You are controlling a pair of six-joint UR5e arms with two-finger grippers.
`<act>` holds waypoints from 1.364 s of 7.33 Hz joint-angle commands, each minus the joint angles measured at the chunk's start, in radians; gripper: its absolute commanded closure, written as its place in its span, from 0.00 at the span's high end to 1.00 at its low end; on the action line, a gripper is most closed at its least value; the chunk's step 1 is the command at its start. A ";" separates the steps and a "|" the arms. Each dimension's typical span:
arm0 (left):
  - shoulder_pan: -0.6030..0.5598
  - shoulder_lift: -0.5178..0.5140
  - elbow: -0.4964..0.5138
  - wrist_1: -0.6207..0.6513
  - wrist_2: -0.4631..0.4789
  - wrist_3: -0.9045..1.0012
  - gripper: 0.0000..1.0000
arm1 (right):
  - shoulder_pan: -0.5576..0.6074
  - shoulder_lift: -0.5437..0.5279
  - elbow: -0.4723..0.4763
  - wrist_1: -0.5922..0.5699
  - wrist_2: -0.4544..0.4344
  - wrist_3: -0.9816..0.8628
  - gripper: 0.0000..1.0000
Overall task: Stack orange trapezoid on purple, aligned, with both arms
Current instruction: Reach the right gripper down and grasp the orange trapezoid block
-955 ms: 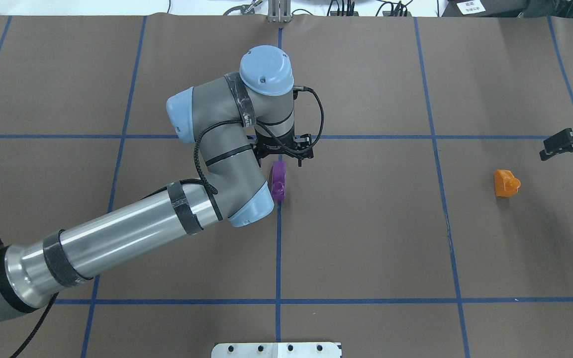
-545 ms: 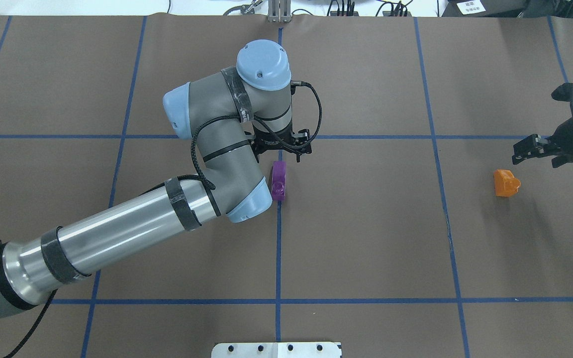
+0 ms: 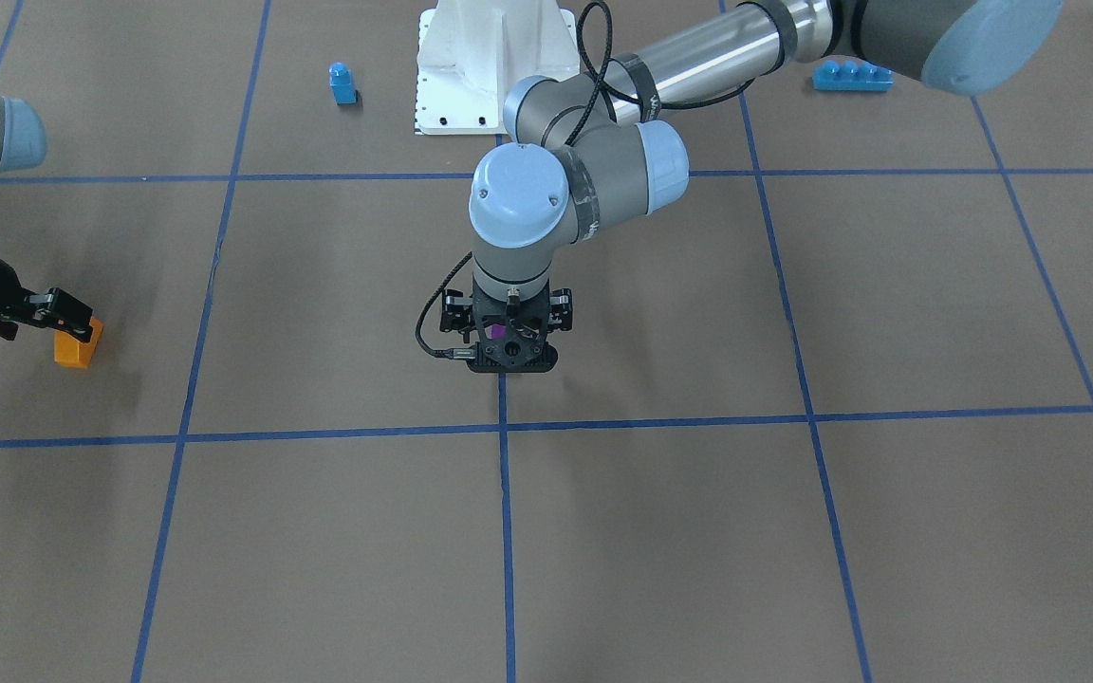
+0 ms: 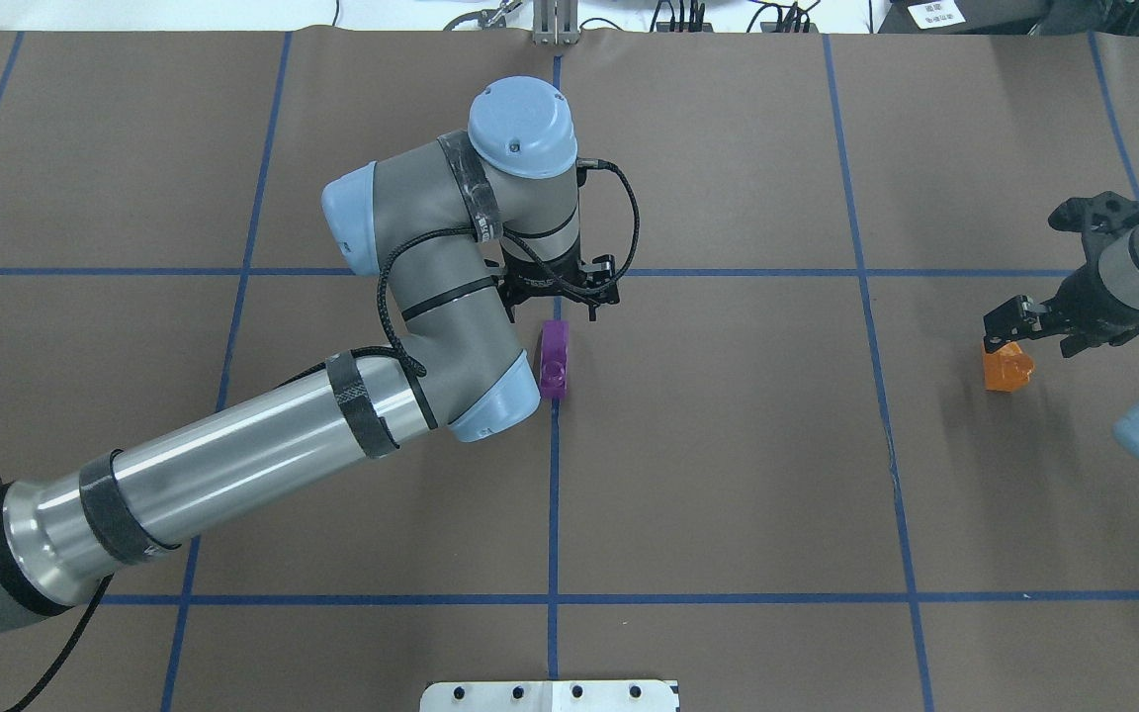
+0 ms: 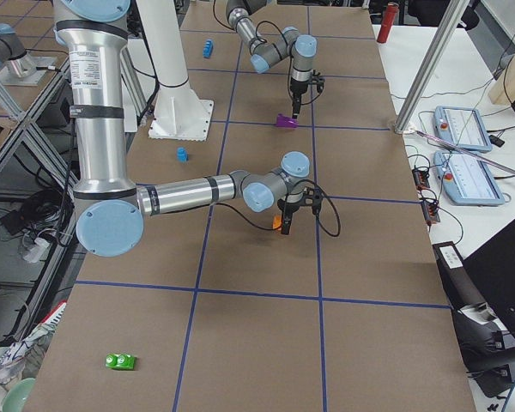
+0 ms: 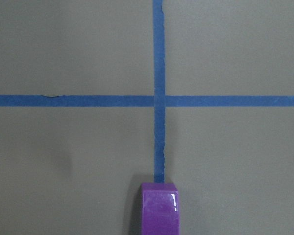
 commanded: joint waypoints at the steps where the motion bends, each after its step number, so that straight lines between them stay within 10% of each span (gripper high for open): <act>1: 0.000 0.003 -0.014 0.000 0.000 -0.001 0.99 | -0.022 0.001 -0.056 0.061 0.001 0.000 1.00; 2: 0.000 0.004 -0.014 0.000 0.000 -0.001 0.99 | -0.027 0.003 -0.062 0.074 0.001 0.001 0.96; 4: 0.000 0.006 -0.015 0.000 0.000 -0.001 0.99 | -0.057 0.042 -0.064 0.074 0.001 0.146 0.01; 10: -0.015 0.007 -0.055 0.000 0.000 0.002 0.99 | -0.056 0.096 0.016 0.048 0.037 0.130 0.00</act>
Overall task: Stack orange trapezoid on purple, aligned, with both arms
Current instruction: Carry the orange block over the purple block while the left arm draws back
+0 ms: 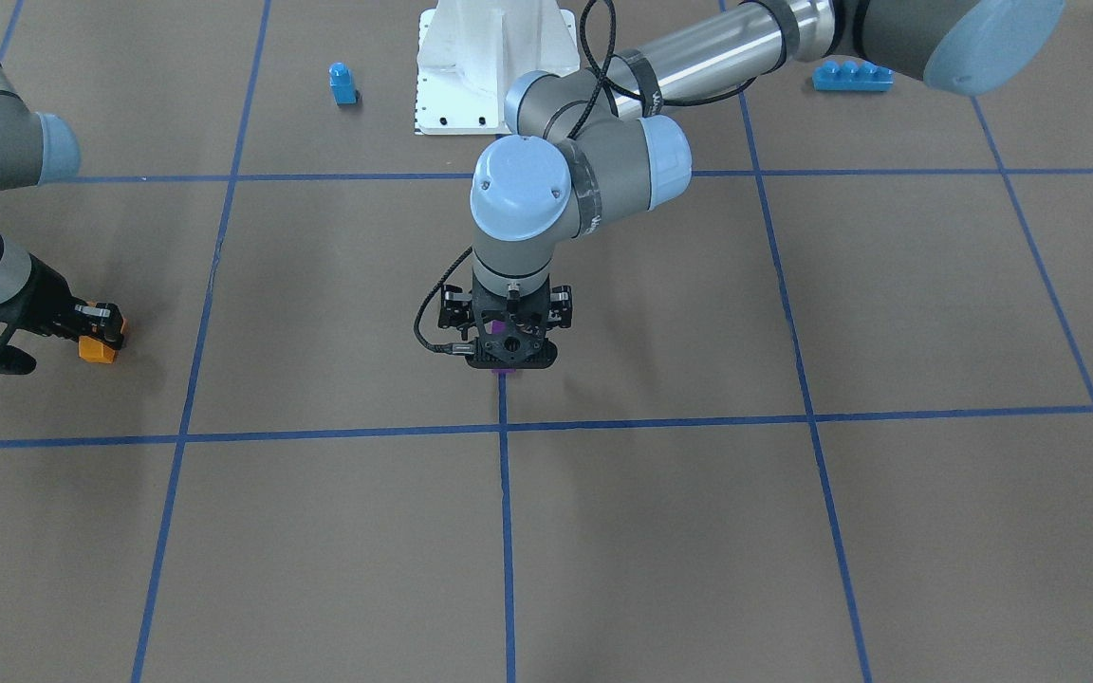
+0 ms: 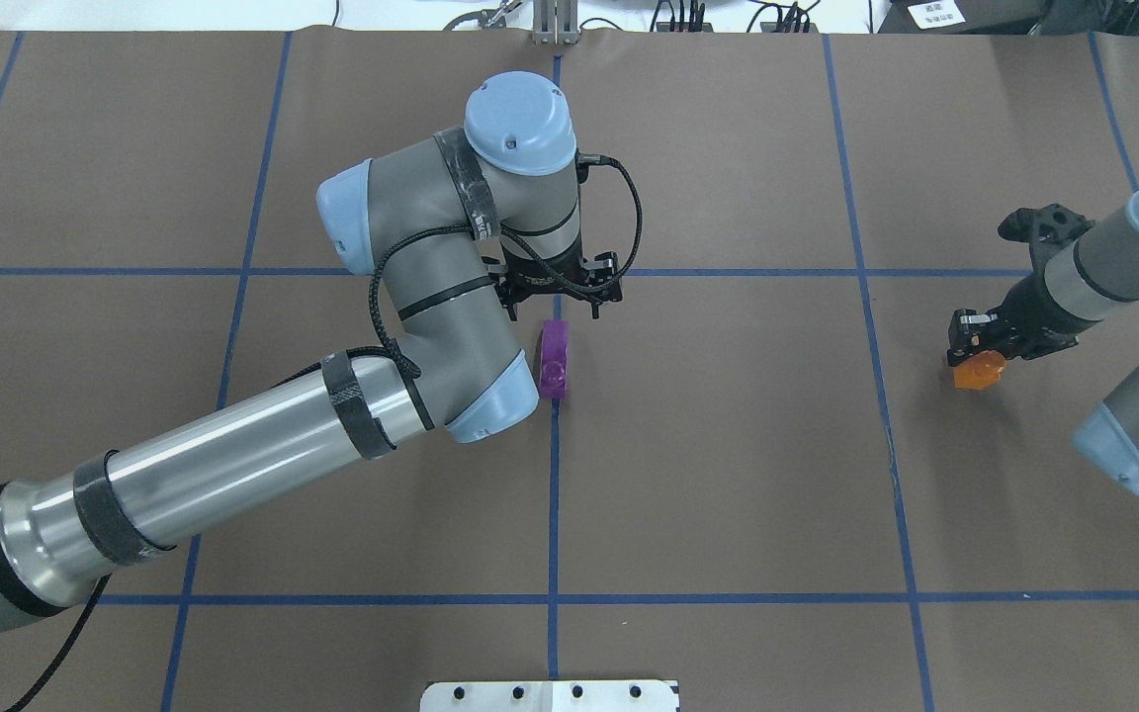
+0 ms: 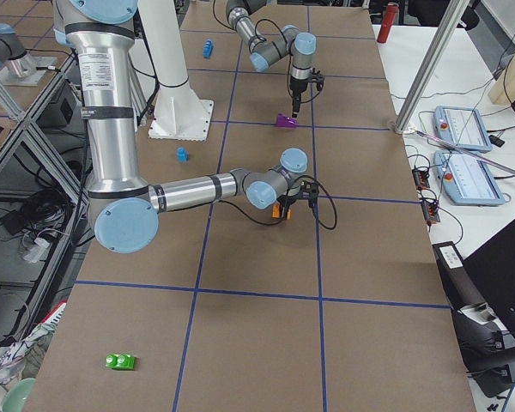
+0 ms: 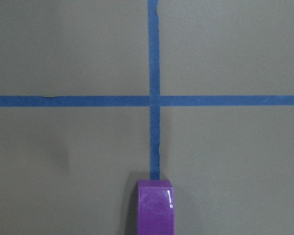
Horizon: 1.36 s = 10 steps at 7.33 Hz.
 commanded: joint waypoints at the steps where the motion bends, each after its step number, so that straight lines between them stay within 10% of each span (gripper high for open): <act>1: -0.029 0.027 -0.059 0.002 -0.002 0.006 0.99 | 0.001 0.128 0.022 -0.081 0.005 0.010 0.00; 5: -0.137 0.405 -0.403 0.023 -0.009 0.126 0.99 | -0.158 0.475 -0.001 -0.309 -0.081 0.123 0.00; 10: -0.176 0.589 -0.462 0.020 -0.006 0.259 0.99 | -0.318 0.731 -0.165 -0.324 -0.192 0.221 0.00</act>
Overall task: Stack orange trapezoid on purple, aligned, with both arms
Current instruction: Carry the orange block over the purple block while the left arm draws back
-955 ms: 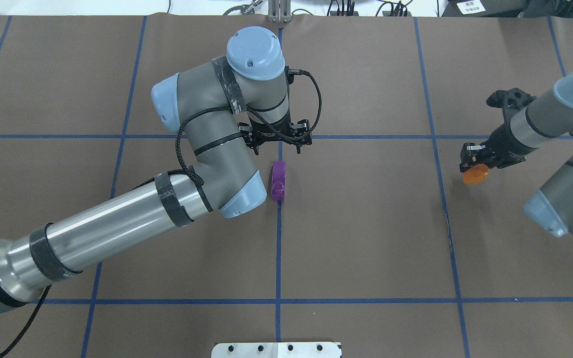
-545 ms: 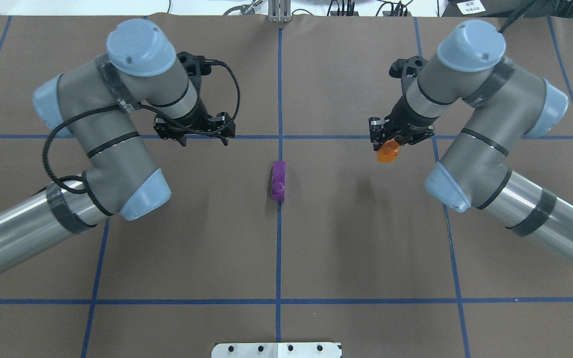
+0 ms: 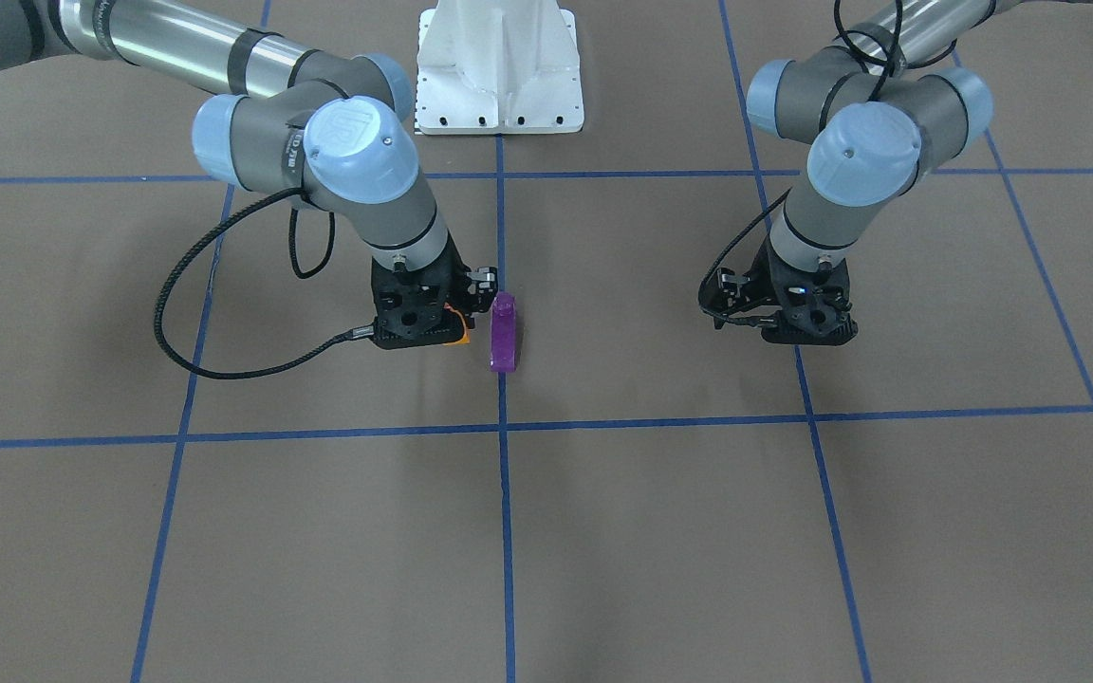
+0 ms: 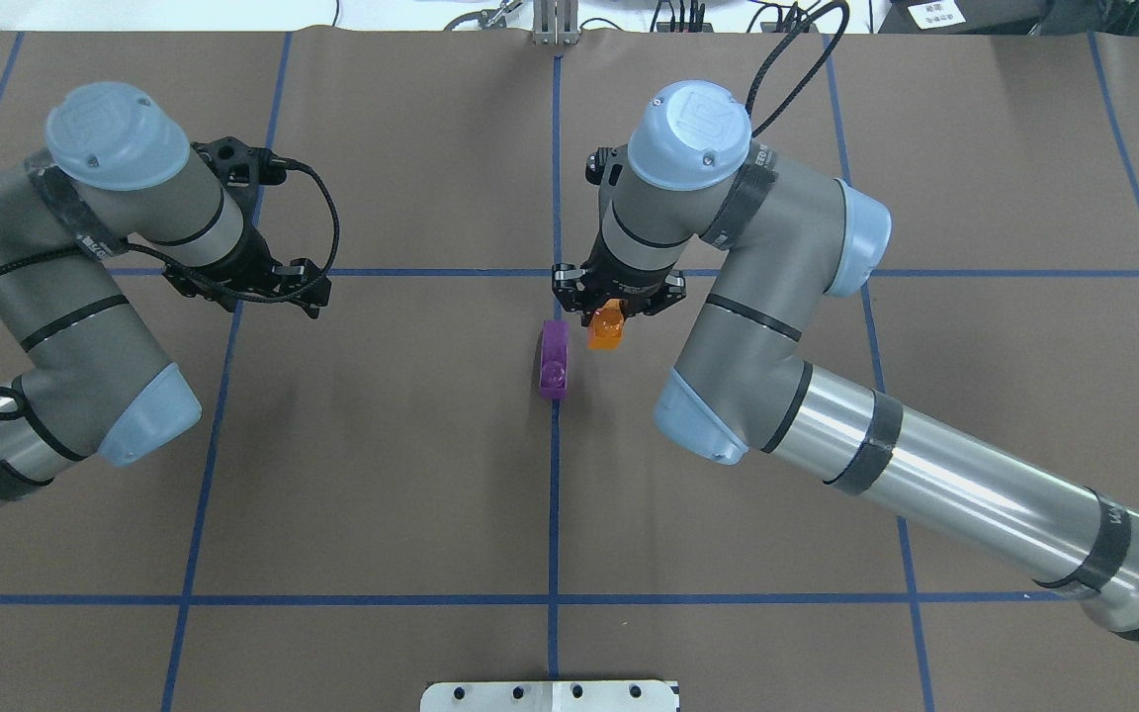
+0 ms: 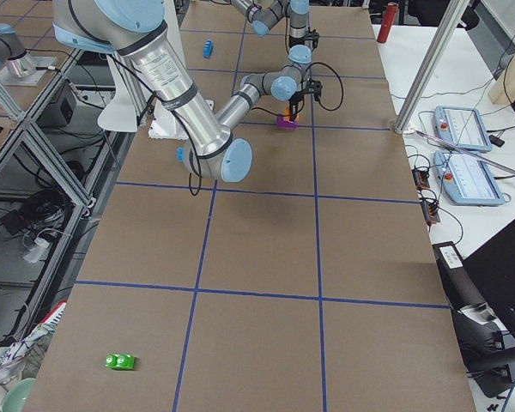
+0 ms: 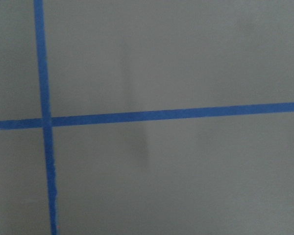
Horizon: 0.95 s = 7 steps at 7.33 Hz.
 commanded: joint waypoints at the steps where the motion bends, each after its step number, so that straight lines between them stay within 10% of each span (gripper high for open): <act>1: -0.001 0.013 -0.004 0.001 0.000 0.006 0.99 | -0.040 0.028 -0.023 -0.005 -0.034 0.007 0.00; 7: 0.004 0.014 -0.007 0.000 0.000 -0.008 0.99 | -0.090 0.077 -0.072 -0.056 -0.087 0.010 0.00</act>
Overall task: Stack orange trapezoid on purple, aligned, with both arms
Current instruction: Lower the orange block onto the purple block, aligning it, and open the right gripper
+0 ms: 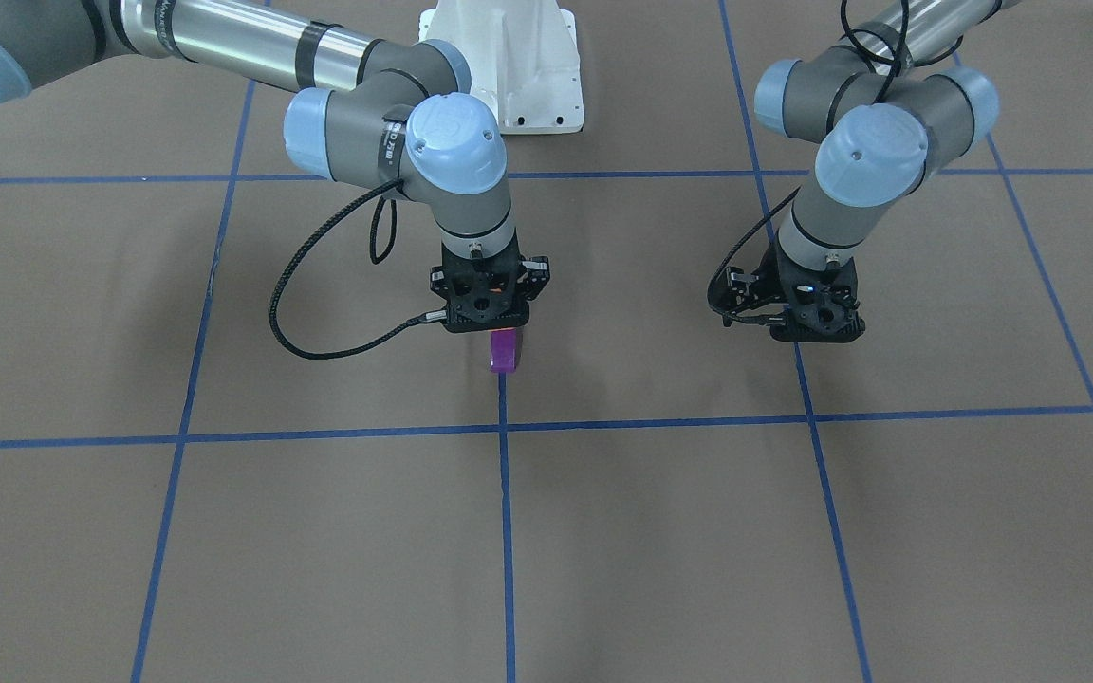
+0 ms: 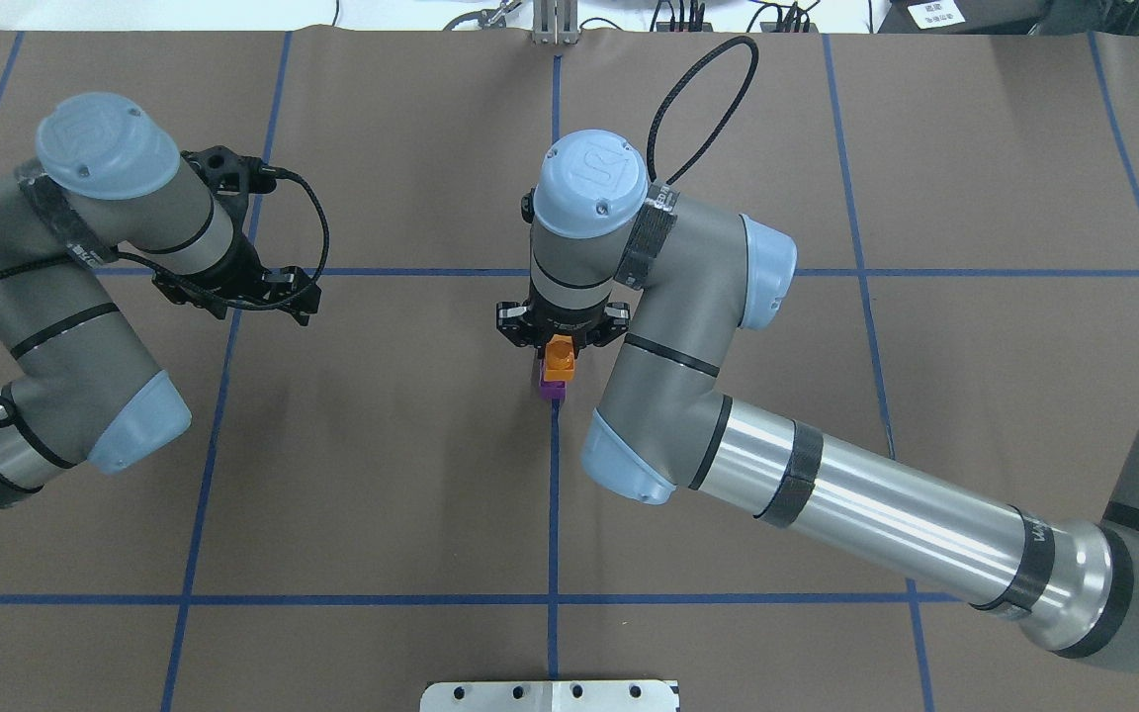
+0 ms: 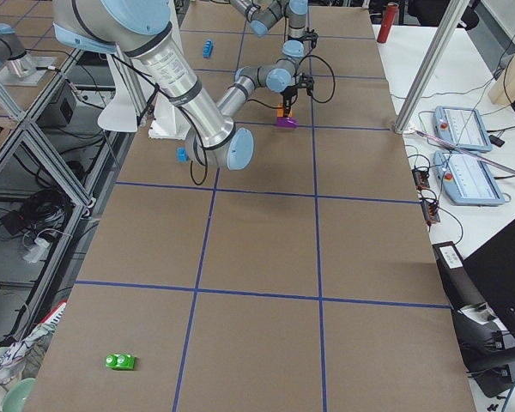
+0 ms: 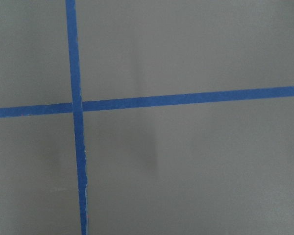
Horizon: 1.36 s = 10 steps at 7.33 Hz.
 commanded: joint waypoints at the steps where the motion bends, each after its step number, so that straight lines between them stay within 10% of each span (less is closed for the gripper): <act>1: -0.001 0.001 -0.001 0.000 -0.001 -0.001 0.99 | -0.016 0.002 -0.003 -0.002 -0.016 0.000 0.00; 10: 0.000 0.000 -0.006 0.000 -0.001 -0.003 0.99 | -0.016 0.016 -0.055 0.007 -0.029 0.000 0.00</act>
